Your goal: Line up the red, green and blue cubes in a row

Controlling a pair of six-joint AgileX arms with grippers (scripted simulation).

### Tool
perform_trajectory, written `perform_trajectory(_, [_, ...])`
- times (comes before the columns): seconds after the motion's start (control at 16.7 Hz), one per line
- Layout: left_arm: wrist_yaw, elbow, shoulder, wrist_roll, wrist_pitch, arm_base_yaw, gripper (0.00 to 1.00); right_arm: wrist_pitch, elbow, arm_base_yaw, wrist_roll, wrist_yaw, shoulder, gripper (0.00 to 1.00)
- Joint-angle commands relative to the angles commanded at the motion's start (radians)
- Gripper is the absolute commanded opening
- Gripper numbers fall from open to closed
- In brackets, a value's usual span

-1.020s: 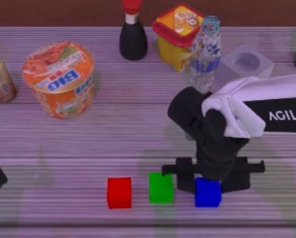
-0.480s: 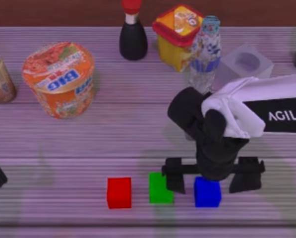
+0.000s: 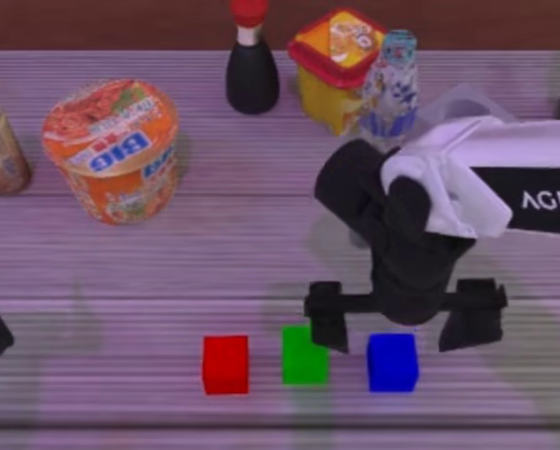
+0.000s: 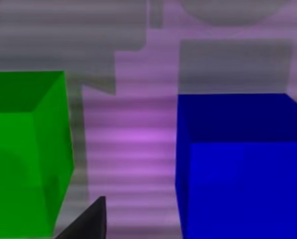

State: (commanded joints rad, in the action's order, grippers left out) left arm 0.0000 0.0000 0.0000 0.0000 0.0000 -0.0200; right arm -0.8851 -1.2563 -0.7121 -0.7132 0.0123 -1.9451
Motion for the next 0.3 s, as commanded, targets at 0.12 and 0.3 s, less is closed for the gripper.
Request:
perform_trajectory(0.12, [0.000, 0.000, 0.000, 0.000, 0.000, 0.000, 1.00, -0.085, -0.043, -0.003, 0.000, 0.000, 0.032, 1.00])
perform_trajectory(0.3, [0.000, 0.000, 0.000, 0.000, 0.000, 0.000, 1.00, -0.143, -0.077, -0.004, 0.002, 0.001, 0.065, 1.00])
